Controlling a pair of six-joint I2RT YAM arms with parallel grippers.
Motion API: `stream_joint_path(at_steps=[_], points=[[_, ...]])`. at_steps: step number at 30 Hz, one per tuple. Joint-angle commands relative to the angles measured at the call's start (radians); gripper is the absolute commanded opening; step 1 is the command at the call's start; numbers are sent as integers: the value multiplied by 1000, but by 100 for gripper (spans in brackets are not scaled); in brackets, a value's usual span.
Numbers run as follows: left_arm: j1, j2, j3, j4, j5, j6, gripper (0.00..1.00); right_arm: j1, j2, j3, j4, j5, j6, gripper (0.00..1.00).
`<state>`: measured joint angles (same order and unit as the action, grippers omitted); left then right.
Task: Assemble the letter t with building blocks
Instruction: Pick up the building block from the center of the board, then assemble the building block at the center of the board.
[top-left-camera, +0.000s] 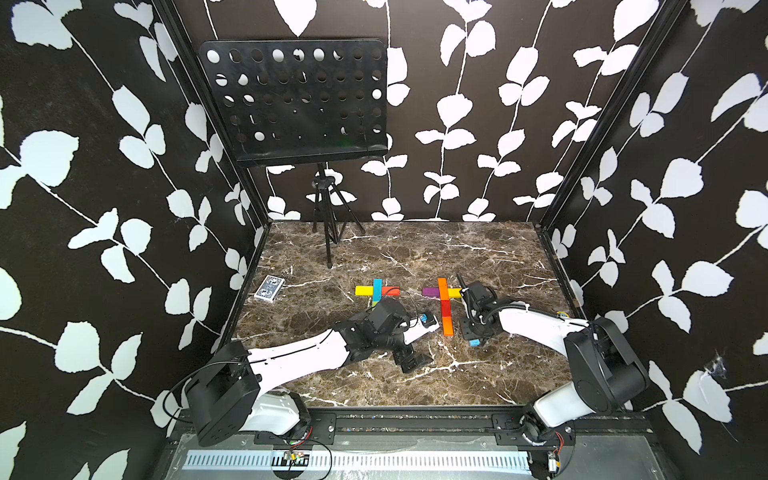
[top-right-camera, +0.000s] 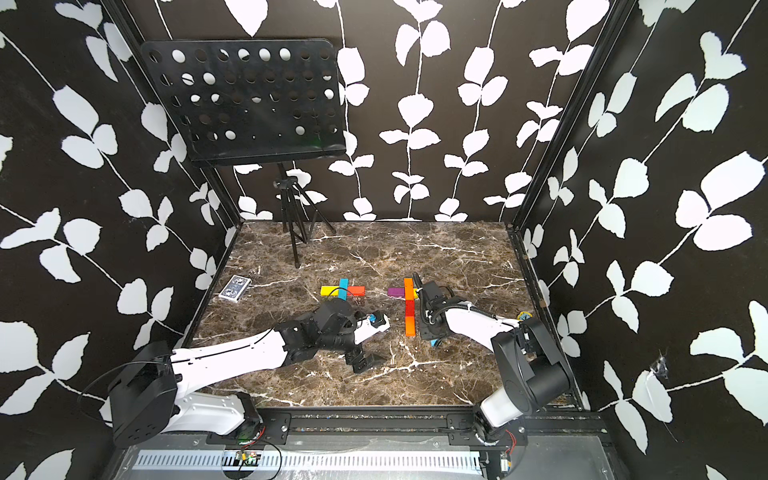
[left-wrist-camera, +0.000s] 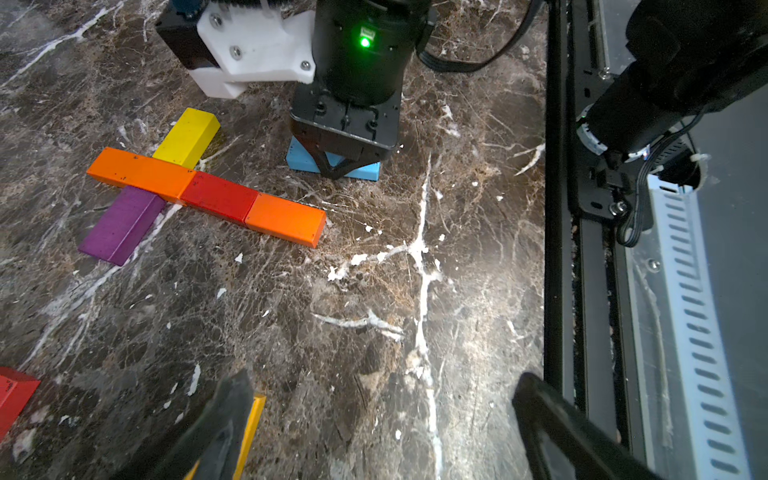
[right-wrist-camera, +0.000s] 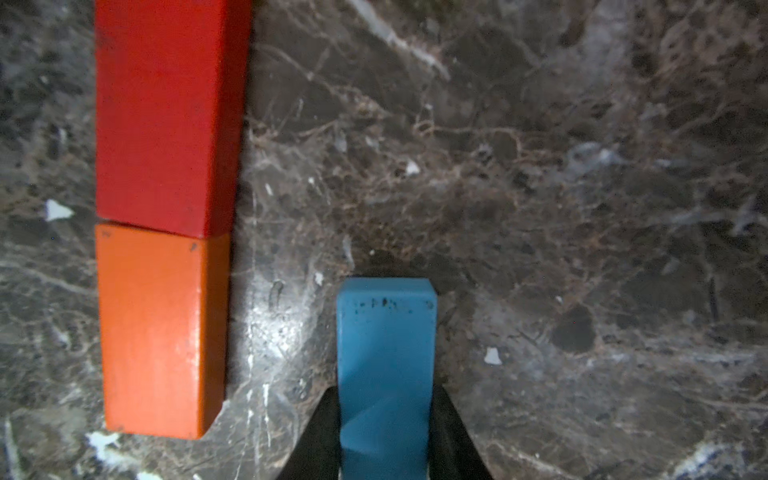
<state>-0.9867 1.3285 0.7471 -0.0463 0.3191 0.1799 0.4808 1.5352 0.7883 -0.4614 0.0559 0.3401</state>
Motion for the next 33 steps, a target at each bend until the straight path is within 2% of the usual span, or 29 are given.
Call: stream_joint_path(at_steps=[1,4,9,15,19,21,26,29,33], points=[[-4,-3,-1,-20,-9,7,99,-8,9,39,-33,-36,-32,24],[-4,-10,3,-24,-24,16,99,-10,-3,90,-60,-71,-79,23],[-4,-28,-1,-21,-69,26,99,-18,-40,187,-129,37,-210,26],[-4,-58,-28,15,-118,30,99,-71,-37,260,-163,83,-319,26],[-4,-80,-38,17,-140,34,99,-120,-52,241,-135,5,-400,26],[-3,-97,-50,27,-157,37,99,-129,-73,212,-103,-70,-481,26],[-2,-132,-86,64,-196,42,99,-130,-143,157,-92,-64,-668,30],[-3,-139,-92,66,-203,56,99,-154,-177,155,-105,-108,-745,30],[-3,-128,-90,74,-215,68,99,-172,-197,174,-152,-247,-976,28]])
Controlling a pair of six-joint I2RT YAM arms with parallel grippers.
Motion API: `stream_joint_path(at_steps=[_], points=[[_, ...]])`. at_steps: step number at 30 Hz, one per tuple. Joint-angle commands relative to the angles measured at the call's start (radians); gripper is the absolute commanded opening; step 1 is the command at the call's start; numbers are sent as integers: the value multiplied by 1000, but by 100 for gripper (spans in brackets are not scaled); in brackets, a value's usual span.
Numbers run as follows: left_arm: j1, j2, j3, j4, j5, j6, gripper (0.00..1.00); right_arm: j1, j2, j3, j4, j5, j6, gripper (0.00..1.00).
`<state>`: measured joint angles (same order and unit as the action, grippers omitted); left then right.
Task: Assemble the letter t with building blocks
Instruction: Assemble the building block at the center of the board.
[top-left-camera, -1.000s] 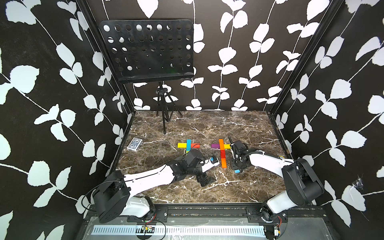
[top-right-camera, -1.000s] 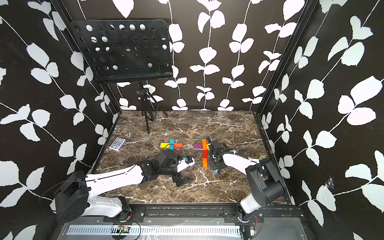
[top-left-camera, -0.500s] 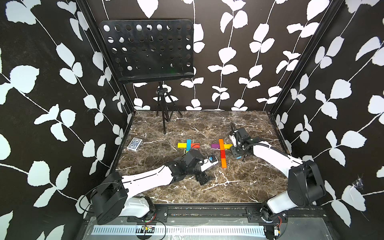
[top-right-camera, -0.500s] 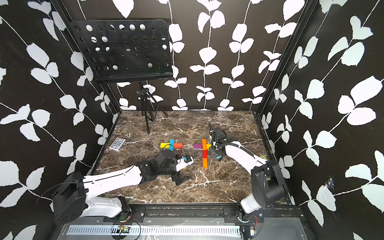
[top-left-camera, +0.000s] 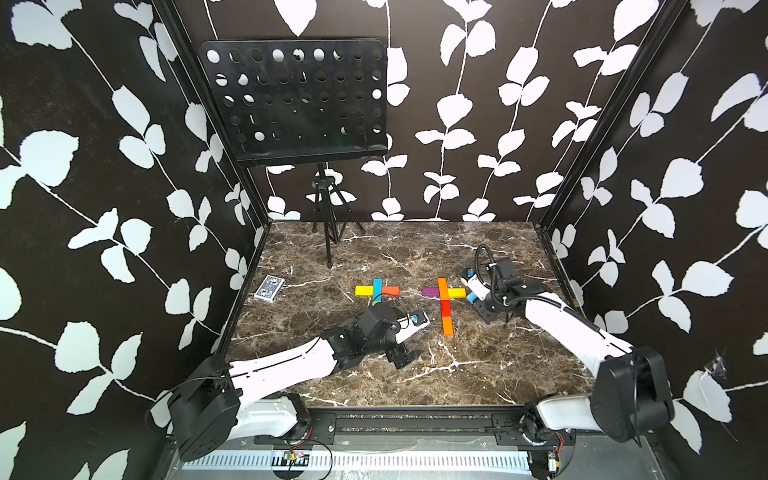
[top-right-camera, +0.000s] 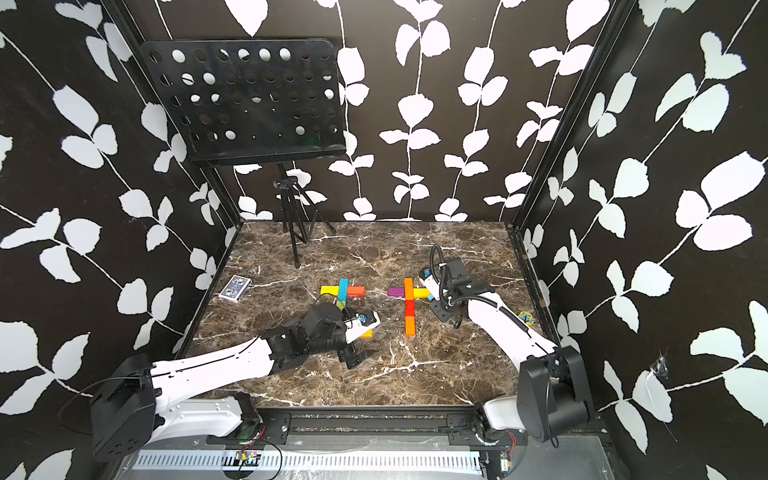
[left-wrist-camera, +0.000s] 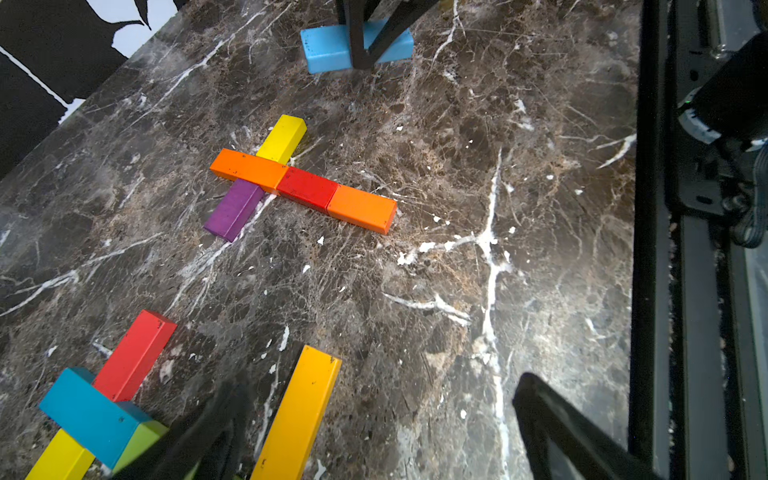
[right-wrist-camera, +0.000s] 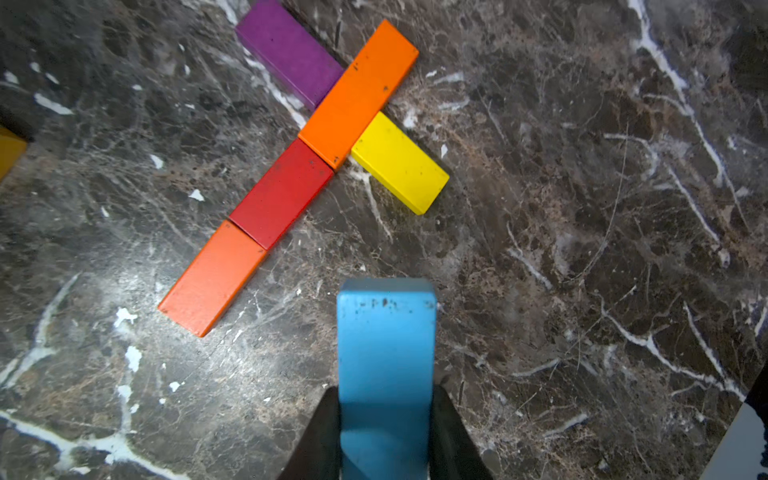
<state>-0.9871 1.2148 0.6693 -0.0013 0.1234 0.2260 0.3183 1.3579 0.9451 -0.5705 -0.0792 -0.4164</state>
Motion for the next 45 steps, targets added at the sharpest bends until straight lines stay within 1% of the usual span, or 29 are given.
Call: stream_joint_path(at_steps=[1,8,10,13,16,19,22,23,26,32,45], points=[[-2,-10,-9,30,-19,25,99,-10,-18,20,-57,-142,-278,28],[7,7,-5,40,-15,32,99,-12,85,117,-308,-218,-688,28],[10,11,-8,50,-12,30,99,-23,116,115,-314,-214,-750,28],[15,18,-1,42,-10,28,99,-36,171,112,-299,-193,-799,28],[21,17,1,41,-6,30,99,-38,212,115,-288,-181,-808,28],[37,22,2,47,3,33,99,-38,226,97,-248,-192,-809,29],[51,33,5,49,15,36,99,-38,234,98,-244,-178,-798,29],[56,36,2,56,21,33,99,-37,264,98,-242,-180,-793,29],[67,47,-4,61,33,28,99,-37,281,117,-252,-211,-786,29],[73,37,-19,61,41,22,99,-32,307,113,-233,-200,-767,29],[75,40,-26,42,44,32,99,18,339,97,-210,-165,-754,29]])
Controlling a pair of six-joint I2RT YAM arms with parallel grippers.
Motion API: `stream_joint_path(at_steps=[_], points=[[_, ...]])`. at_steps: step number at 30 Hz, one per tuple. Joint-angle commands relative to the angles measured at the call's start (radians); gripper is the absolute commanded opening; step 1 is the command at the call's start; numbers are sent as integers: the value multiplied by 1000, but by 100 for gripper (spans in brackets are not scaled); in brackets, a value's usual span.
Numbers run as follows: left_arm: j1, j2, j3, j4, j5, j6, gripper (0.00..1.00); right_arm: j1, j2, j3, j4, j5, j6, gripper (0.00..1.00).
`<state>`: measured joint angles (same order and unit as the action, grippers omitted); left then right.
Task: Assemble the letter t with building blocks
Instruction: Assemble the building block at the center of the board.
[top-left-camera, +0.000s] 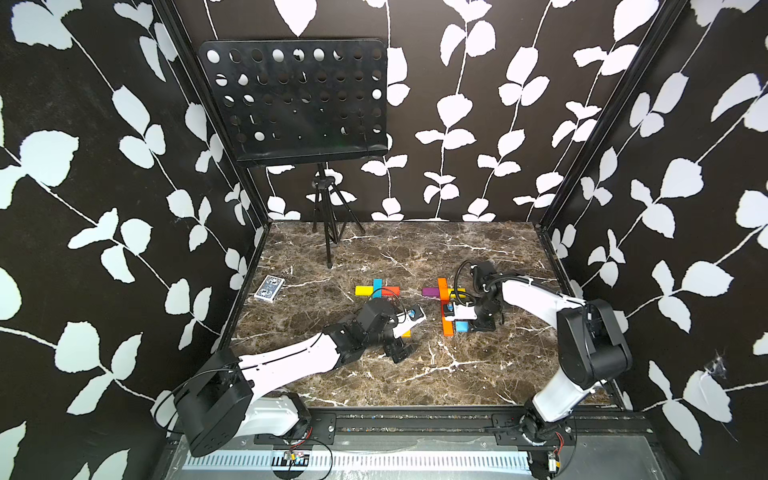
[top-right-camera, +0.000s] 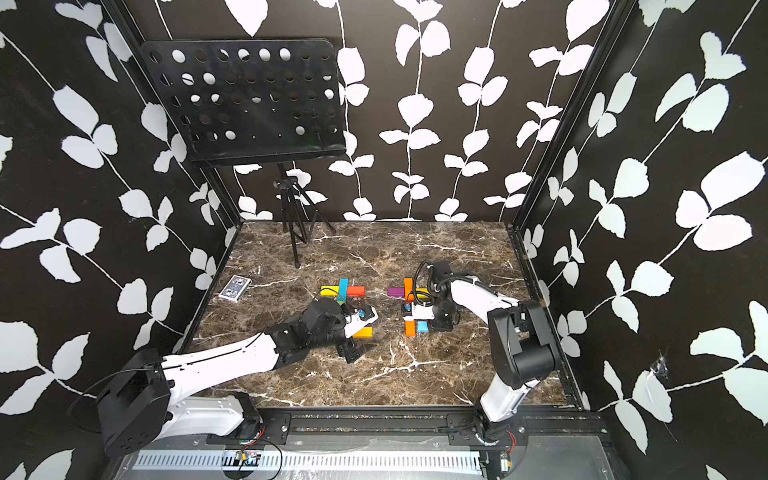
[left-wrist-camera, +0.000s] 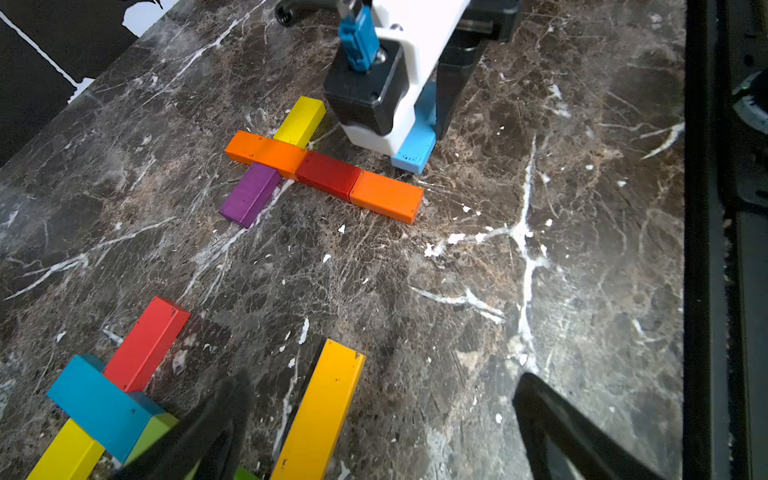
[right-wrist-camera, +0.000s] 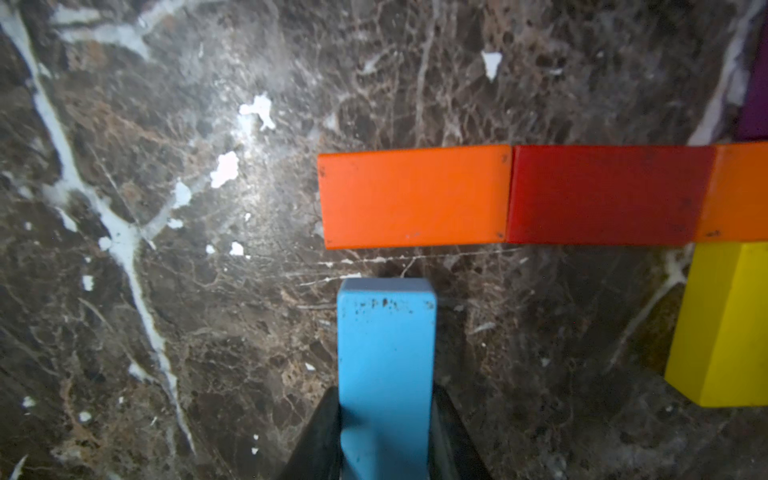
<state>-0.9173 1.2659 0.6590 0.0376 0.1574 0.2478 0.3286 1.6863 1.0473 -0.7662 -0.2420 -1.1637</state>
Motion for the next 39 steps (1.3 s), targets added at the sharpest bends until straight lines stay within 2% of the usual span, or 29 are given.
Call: stream_joint_path(at_steps=[1,10,39], points=[[5,-11,-16,2,7,10,99,9,11,-6,-18,-2,-9,29],[6,-15,-16,-5,7,9,99,21,33,0,-32,18,-7,28],[6,-6,-6,-22,13,4,99,27,56,25,-54,-23,1,28]])
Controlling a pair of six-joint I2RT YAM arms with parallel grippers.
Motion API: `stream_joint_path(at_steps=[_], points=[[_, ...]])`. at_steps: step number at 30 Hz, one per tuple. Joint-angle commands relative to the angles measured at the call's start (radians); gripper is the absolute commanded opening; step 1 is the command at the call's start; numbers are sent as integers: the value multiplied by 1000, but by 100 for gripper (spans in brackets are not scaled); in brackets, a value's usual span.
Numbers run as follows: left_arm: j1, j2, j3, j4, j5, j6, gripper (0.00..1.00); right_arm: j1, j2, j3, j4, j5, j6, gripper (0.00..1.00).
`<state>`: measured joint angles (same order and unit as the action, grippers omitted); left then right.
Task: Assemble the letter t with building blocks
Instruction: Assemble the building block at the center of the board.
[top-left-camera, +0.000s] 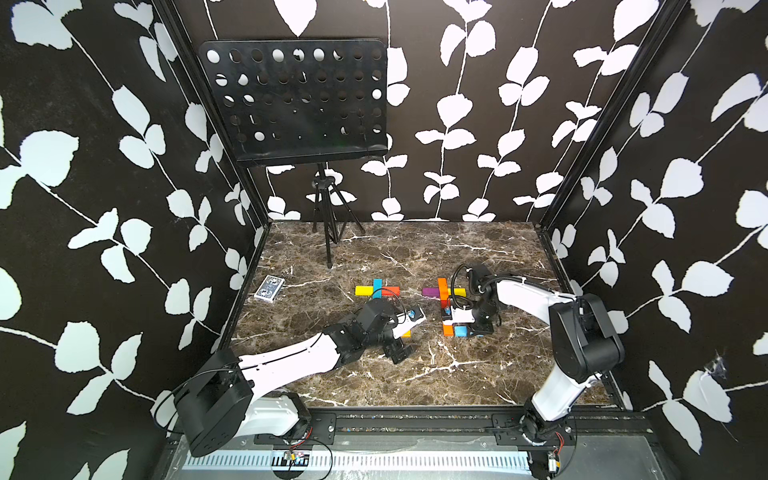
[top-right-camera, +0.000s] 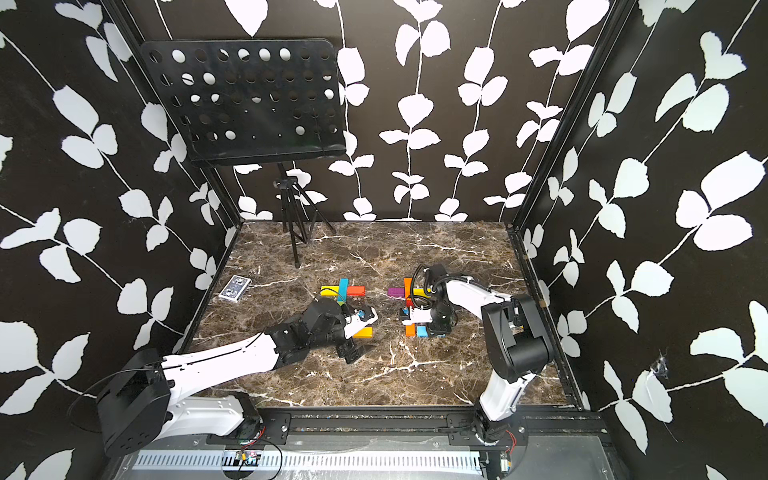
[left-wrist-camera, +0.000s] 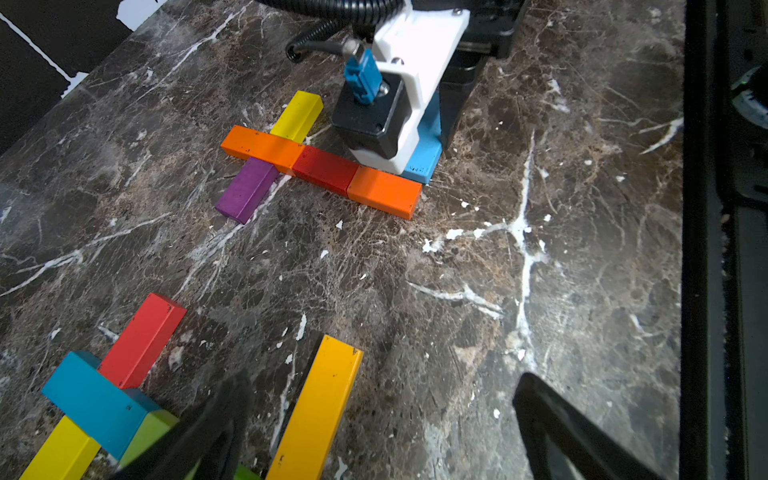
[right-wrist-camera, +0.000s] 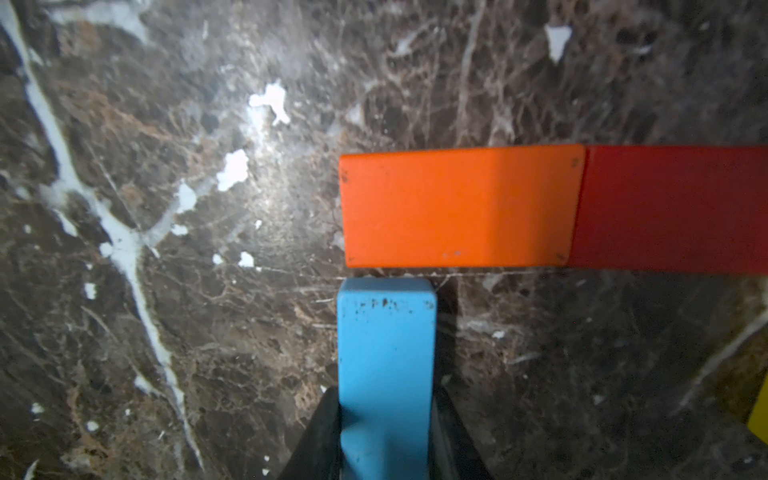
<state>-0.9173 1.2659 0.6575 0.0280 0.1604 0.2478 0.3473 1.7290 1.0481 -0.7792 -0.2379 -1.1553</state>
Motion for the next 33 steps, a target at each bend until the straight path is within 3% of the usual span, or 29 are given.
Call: stream_joint_path(at_steps=[1,33], points=[[6,-6,-5,-13,10,4,99,9,16,25,-41,-28,-7,28],[6,3,-12,-2,8,4,99,16,61,39,-50,-13,-11,28]])
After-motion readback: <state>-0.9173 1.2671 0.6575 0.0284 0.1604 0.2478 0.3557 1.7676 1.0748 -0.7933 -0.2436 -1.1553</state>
